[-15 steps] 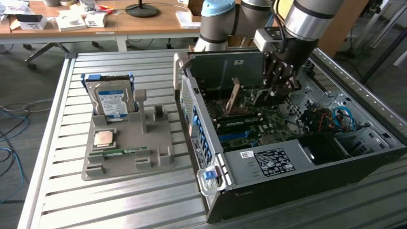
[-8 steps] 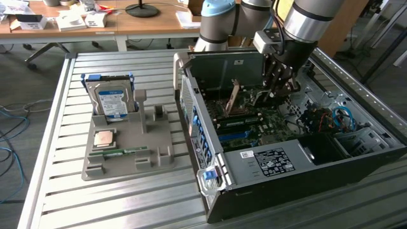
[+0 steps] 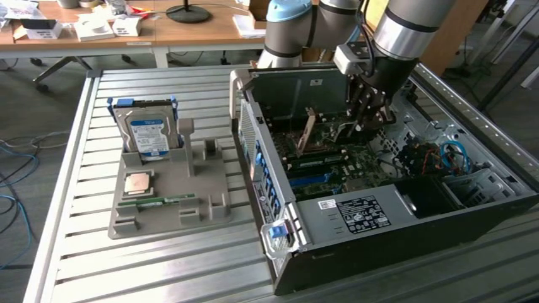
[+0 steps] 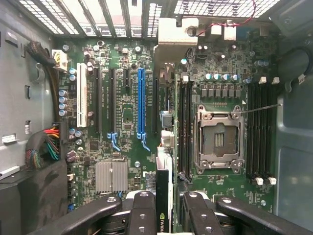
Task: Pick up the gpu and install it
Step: 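Insert the gpu into the slot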
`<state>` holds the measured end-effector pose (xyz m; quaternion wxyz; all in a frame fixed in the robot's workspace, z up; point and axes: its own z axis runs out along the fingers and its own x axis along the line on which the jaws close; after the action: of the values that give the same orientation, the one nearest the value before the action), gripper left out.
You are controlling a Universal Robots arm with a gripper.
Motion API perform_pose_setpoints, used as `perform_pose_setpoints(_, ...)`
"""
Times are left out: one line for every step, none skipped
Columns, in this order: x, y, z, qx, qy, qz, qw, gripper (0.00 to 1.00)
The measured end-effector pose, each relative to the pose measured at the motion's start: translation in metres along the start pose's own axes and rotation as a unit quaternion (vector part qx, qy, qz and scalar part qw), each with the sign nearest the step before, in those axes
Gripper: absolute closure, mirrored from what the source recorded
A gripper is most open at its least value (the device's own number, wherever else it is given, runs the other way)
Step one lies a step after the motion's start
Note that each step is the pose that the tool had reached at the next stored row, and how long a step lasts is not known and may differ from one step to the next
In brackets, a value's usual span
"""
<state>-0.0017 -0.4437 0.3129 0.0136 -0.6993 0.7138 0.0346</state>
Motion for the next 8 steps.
perform_pose_setpoints(0.0000, 0.0000, 0.0001, 0.0000, 0.0000, 0.000, 1.0000, 0.74)
perform_pose_setpoints(0.0000, 0.0000, 0.0005, 0.0000, -0.0001, 0.000, 1.0000, 0.74)
perform_pose_setpoints(0.0000, 0.0000, 0.0012, 0.0001, -0.0002, 0.000, 1.0000, 0.74)
perform_pose_setpoints(0.0001, 0.0001, 0.0016, 0.0000, -0.0001, 0.000, 1.0000, 0.74)
perform_pose_setpoints(0.0001, 0.0001, 0.0020, 0.0000, 0.0000, 0.000, 1.0000, 0.74)
perform_pose_setpoints(0.0002, 0.0001, 0.0022, 0.0000, 0.0001, 0.000, 1.0000, 0.74)
perform_pose_setpoints(0.0002, 0.0001, 0.0022, 0.0000, 0.0002, 0.000, 1.0000, 0.74)
perform_pose_setpoints(0.0002, 0.0003, 0.0022, 0.0000, 0.0002, 0.000, 1.0000, 0.74)
